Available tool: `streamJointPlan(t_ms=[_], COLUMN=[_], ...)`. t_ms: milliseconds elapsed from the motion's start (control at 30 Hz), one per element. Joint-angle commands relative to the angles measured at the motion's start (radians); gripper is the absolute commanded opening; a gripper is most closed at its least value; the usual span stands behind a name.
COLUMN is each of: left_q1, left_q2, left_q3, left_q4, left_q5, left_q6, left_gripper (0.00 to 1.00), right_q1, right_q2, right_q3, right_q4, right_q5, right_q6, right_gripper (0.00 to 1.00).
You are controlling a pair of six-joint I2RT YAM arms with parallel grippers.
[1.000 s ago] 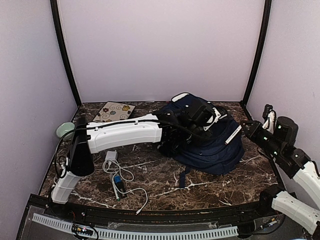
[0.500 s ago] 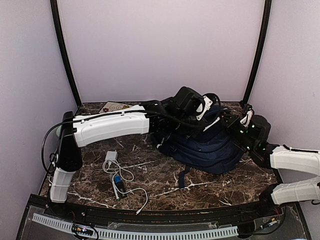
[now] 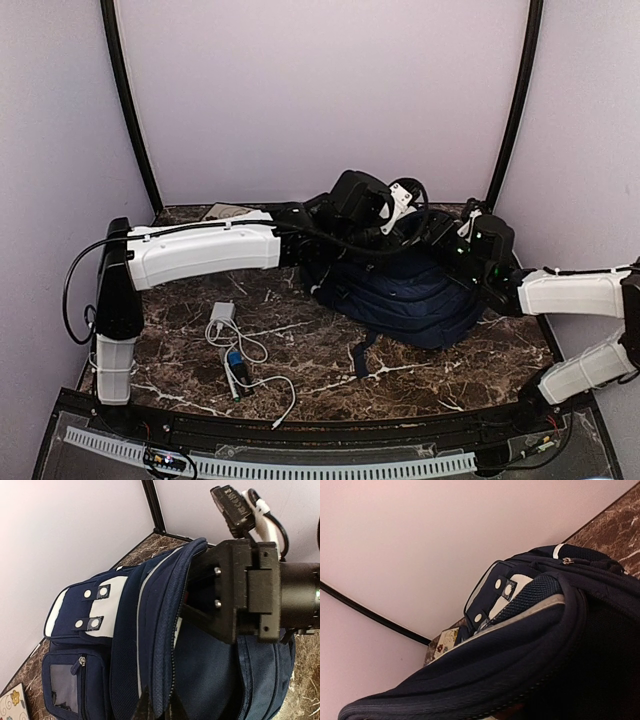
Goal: Pack the student bag
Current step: Place the pen in the upper front pocket of the bag.
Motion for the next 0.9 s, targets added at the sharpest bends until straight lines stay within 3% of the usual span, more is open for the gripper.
streamJointPlan(t_ms=[0,133,300,533,733,767,867], left_q1=[0.025,0.027,0.031,0.031,0.031,0.031,0.031], left_q2=[-0.145,-0.162,-0.161,-0.153,-0.149,-0.151,-0.167], left_q3=[-0.020,-0.055,-0.077,-0.151,-0.199,-0.193,-0.167], left_q4=[0.124,0.132,0.133,0.091,0.041,0.025,-0.037], left_q5=[-0.044,-0.048,-0.044,0.030,0.181,0.190,0.202], left_q6=[-0.005,-0.007,-0.016,-0.029,-0.080,-0.081,-0.081], left_gripper=[0.00,0.00,0.00,0.00,0.00,0.04,0.46], right_q1=[-0.012,-0.035,-0.061,-0.069,-0.071,-0.072,-0.073], right_q2=[-0.091,-0.123,-0.198,-0.310,-0.411,-0.419,-0.444], right_q3=[0.113,0.293,0.344,0.352,0.298,0.296,0.287], right_q4=[-0.312,-0.711,-0.908,-1.016,-1.049,-1.057,-1.061], right_q5=[-0.019,-0.030,-0.063,-0.268,-0.276,-0.272,-0.271], right_q6=[-0.292,-0.504,-0.595,-0.641,-0.618,-0.615,-0.606], right_gripper=[0.68,0.73,0.74,0.72,0.71,0.71,0.71])
